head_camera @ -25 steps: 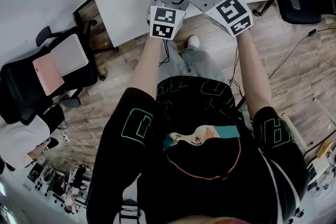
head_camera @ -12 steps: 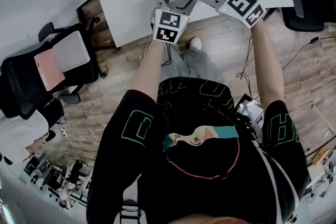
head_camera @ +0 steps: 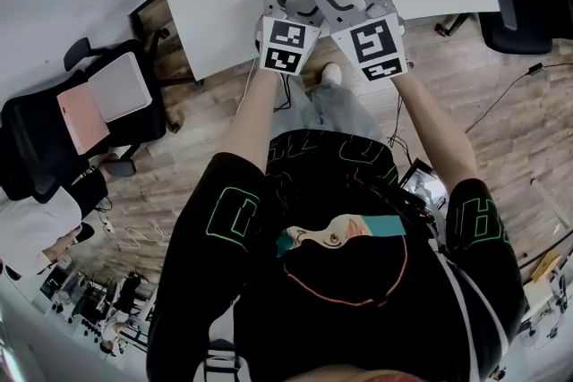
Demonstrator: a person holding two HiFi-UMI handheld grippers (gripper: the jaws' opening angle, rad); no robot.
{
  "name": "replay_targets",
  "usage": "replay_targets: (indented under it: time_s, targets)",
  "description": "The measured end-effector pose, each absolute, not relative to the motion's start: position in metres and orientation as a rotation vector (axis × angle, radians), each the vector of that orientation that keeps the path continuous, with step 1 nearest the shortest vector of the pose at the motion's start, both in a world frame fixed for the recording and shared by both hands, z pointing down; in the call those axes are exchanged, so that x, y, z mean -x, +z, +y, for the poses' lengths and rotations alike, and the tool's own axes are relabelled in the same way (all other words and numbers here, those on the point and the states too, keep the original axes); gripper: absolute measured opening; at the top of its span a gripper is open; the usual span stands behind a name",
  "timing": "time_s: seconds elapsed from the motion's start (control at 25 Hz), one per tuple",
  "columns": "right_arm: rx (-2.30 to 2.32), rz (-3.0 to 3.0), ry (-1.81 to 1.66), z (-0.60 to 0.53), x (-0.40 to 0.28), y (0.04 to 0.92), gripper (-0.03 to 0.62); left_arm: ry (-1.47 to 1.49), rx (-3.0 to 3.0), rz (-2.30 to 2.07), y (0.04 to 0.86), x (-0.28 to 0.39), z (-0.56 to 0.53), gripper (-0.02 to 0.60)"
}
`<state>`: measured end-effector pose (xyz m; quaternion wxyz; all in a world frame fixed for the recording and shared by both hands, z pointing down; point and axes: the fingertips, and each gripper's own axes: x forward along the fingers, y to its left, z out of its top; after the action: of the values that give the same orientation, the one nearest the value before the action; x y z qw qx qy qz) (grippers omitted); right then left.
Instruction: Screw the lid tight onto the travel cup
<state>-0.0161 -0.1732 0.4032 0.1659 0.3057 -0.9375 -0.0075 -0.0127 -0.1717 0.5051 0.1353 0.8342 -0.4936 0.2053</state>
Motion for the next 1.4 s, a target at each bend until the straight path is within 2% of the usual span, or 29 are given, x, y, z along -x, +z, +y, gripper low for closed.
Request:
replay_targets:
  time_s: [0.12, 0.28, 0.36, 0.56, 0.68, 0.92, 1.04, 1.2, 1.4]
  targets:
    - [-0.992, -2.627, -0.024, -0.173, 0.017, 0.405, 0.227, 0.603, -2.410, -1.430, 0.506, 0.013, -0.171, 0.308]
    - [-0.912, -2.655, 0.021, -0.173, 0.016, 0.408, 0.234, 0.613, -2.404, -1.428, 0.507, 0.013, -0.171, 0.308]
    - [-0.817, -2.694, 0.078, -0.173, 0.016, 0.410, 0.343, 0.618, -2.403, -1.427, 0.507, 0.013, -0.171, 0.308]
    - [-0.362, -2.735, -0.080, -0.158, 0.020, 0.406, 0.349, 0.623, -2.402, -1.426, 0.508, 0.013, -0.172, 0.308]
    - [-0.232, -2.723, -0.140, -0.167, 0.017, 0.404, 0.324, 0.630, -2.398, -1.428, 0.511, 0.015, -0.173, 0.308]
    - [-0.030, -2.714, -0.071, -0.174, 0.023, 0.407, 0.328, 0.641, -2.396, -1.427, 0.513, 0.015, -0.173, 0.308]
    - [-0.009, -2.723, -0.076, -0.173, 0.023, 0.408, 0.236, 0.645, -2.398, -1.427, 0.512, 0.014, -0.173, 0.308]
    - [-0.120, -2.767, -0.059, -0.174, 0.022, 0.407, 0.230, 0.649, -2.396, -1.428, 0.512, 0.014, -0.173, 0.308]
    - [-0.500, -2.779, -0.029, -0.175, 0.021, 0.408, 0.230, 0.659, -2.396, -1.434, 0.512, 0.014, -0.173, 0.308]
